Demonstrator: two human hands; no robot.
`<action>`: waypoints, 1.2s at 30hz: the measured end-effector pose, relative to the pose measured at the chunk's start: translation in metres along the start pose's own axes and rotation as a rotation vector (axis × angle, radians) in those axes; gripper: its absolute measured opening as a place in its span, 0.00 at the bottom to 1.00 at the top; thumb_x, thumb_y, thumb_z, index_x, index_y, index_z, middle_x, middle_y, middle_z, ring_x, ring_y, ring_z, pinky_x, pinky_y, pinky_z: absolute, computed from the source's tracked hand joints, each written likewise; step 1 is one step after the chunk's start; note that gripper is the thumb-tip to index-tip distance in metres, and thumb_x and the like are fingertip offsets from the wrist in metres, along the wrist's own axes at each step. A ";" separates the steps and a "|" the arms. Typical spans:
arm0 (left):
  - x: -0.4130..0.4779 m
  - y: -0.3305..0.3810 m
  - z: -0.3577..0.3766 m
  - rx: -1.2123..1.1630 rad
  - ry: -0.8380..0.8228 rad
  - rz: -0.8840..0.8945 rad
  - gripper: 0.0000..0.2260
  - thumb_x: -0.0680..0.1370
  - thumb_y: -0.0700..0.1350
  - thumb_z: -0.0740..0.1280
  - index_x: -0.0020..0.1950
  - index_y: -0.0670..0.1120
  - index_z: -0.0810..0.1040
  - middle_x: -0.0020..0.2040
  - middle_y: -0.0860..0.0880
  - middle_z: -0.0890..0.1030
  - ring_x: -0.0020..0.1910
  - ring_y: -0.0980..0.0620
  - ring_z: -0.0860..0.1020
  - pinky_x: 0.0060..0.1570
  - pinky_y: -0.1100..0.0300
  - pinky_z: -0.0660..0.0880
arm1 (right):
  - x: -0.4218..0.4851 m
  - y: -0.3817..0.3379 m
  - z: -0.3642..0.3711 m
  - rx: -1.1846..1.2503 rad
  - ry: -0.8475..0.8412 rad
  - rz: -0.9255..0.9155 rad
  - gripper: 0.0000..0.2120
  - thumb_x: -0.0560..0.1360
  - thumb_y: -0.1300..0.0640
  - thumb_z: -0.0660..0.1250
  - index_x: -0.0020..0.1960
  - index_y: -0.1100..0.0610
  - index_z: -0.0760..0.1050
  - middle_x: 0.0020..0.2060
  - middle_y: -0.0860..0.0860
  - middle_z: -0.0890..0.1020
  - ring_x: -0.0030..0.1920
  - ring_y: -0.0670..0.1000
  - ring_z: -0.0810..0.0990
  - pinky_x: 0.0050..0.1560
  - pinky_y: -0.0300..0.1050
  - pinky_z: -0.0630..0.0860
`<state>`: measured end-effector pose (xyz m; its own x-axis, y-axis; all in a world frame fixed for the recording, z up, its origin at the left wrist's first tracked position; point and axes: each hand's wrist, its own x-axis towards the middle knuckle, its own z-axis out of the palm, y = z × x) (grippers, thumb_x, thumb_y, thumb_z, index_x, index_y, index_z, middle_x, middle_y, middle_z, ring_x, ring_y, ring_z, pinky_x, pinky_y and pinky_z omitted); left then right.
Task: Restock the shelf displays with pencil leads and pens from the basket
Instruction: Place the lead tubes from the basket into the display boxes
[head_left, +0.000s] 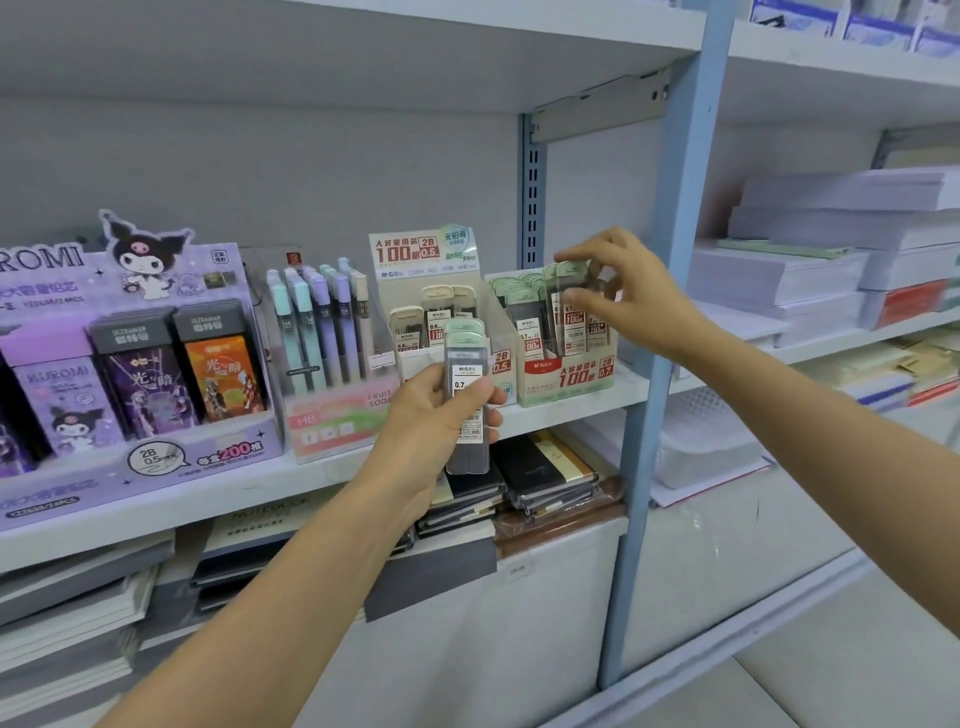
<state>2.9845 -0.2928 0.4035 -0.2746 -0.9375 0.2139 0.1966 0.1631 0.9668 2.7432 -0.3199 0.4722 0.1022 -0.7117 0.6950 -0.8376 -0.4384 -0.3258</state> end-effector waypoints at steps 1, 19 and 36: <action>0.001 0.000 0.000 0.006 -0.012 0.014 0.10 0.79 0.42 0.68 0.59 0.46 0.77 0.41 0.50 0.85 0.38 0.54 0.81 0.41 0.59 0.80 | 0.002 -0.001 0.001 -0.012 0.034 -0.005 0.16 0.77 0.54 0.68 0.64 0.53 0.76 0.55 0.50 0.72 0.51 0.46 0.73 0.47 0.32 0.70; 0.020 0.024 0.009 0.129 -0.036 0.177 0.10 0.77 0.43 0.70 0.57 0.51 0.77 0.46 0.50 0.86 0.43 0.50 0.84 0.42 0.58 0.82 | 0.016 -0.056 0.003 0.365 -0.265 -0.055 0.22 0.74 0.42 0.68 0.65 0.49 0.74 0.50 0.43 0.81 0.51 0.44 0.81 0.52 0.41 0.80; 0.039 0.005 0.038 1.230 -0.088 0.793 0.22 0.79 0.48 0.63 0.73 0.48 0.66 0.74 0.52 0.66 0.74 0.54 0.59 0.76 0.57 0.49 | 0.008 0.005 -0.068 0.334 0.120 0.034 0.06 0.81 0.63 0.60 0.57 0.60 0.74 0.44 0.56 0.78 0.40 0.46 0.75 0.44 0.42 0.74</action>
<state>2.9387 -0.3167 0.4221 -0.5434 -0.4649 0.6990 -0.5769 0.8117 0.0915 2.7033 -0.2902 0.5194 -0.0028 -0.6683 0.7439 -0.6157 -0.5850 -0.5279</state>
